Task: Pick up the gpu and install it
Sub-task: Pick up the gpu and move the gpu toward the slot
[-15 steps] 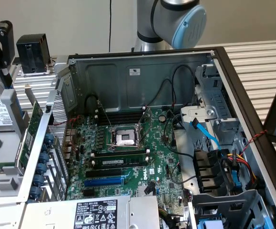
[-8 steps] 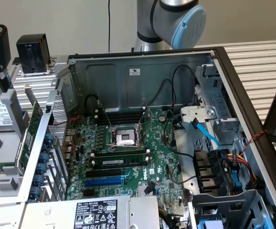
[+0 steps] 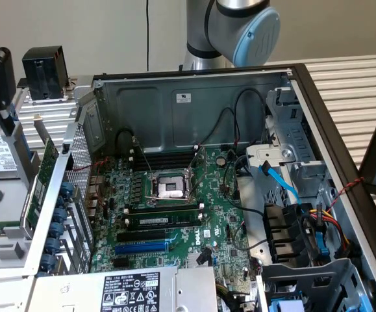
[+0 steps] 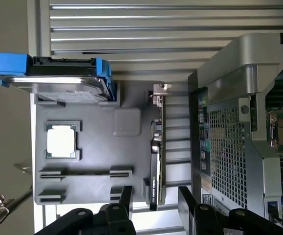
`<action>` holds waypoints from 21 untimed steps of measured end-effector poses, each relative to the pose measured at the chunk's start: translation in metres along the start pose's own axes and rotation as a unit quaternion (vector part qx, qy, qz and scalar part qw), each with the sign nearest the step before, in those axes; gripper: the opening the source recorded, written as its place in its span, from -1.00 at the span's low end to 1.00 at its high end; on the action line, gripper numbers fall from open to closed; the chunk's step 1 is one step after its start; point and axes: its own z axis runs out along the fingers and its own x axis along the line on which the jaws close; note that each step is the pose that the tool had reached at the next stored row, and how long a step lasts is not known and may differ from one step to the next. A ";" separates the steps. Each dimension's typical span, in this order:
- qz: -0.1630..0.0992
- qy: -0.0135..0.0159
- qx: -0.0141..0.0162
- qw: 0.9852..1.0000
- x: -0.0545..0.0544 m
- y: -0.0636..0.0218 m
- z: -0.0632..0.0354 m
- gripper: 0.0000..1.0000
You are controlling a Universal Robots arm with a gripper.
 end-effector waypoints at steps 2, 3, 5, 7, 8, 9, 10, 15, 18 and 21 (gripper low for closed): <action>0.000 0.000 0.000 1.000 -0.001 -0.0003 0.0035 0.00; 0.000 0.000 0.000 1.000 -0.001 -0.0004 0.0055 0.00; 0.000 -0.002 0.000 1.000 -0.001 -0.0006 0.0088 0.00; 0.000 -0.003 0.000 1.000 -0.001 -0.0010 0.0120 0.00; 0.000 -0.003 0.000 1.000 -0.001 -0.0016 0.0138 0.00; 0.000 -0.003 0.000 1.000 -0.001 -0.0022 0.0155 0.00; 0.000 -0.003 0.000 1.000 -0.001 -0.0030 0.0174 0.00; 0.000 -0.003 -0.001 1.000 -0.001 -0.0052 0.0212 0.00; 0.000 -0.006 -0.005 1.000 -0.001 -0.0054 0.0221 0.00; 0.002 -0.012 -0.020 1.000 0.000 -0.0056 0.0232 0.00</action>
